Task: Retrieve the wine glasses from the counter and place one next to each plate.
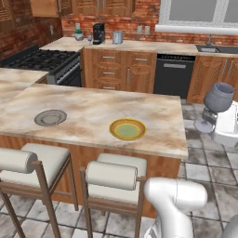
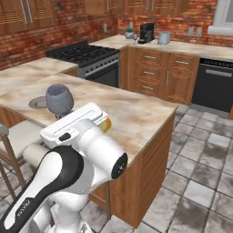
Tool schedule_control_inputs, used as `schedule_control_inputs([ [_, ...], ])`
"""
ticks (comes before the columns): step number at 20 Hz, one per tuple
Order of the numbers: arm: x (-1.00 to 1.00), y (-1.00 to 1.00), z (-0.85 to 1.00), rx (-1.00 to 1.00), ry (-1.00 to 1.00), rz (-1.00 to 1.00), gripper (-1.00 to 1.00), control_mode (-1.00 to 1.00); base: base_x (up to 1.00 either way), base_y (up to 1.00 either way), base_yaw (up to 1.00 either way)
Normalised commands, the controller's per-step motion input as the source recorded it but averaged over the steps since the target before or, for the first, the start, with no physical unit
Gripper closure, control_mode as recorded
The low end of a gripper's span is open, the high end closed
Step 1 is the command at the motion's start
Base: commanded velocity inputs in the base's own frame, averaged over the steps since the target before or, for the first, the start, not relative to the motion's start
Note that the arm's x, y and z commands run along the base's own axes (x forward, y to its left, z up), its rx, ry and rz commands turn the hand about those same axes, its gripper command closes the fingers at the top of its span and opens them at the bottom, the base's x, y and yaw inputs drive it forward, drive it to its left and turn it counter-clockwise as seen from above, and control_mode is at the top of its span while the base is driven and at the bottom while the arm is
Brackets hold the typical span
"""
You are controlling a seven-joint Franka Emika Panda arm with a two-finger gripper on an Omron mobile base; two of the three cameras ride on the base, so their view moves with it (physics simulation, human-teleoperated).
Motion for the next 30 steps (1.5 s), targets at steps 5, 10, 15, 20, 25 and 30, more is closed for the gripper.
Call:
schedule_control_inputs([
  [5, 0.85, -0.05, -0.26, -0.02, 0.00, 0.12, 1.00, -1.00, 0.00, 0.00, 0.00],
  [10, 0.75, 0.00, -0.44, -0.01, 0.00, 0.17, 1.00, -1.00, 0.00, 0.00, 0.00],
  [15, 0.73, -0.05, -0.38, 0.00, 0.00, 0.15, 1.00, -1.00, 0.00, 0.00, 0.00],
  [20, 0.60, -0.10, -0.23, -0.07, 0.07, 0.08, 1.00, -1.00, 0.00, 0.00, 0.00],
  [25, 0.64, -0.02, -0.25, -0.22, 0.01, 0.01, 1.00, -1.00, 0.00, 0.00, 0.00],
  [30, 0.59, -0.06, -0.35, -0.10, -0.02, 0.05, 1.00, -1.00, 0.00, 0.00, 0.00],
])
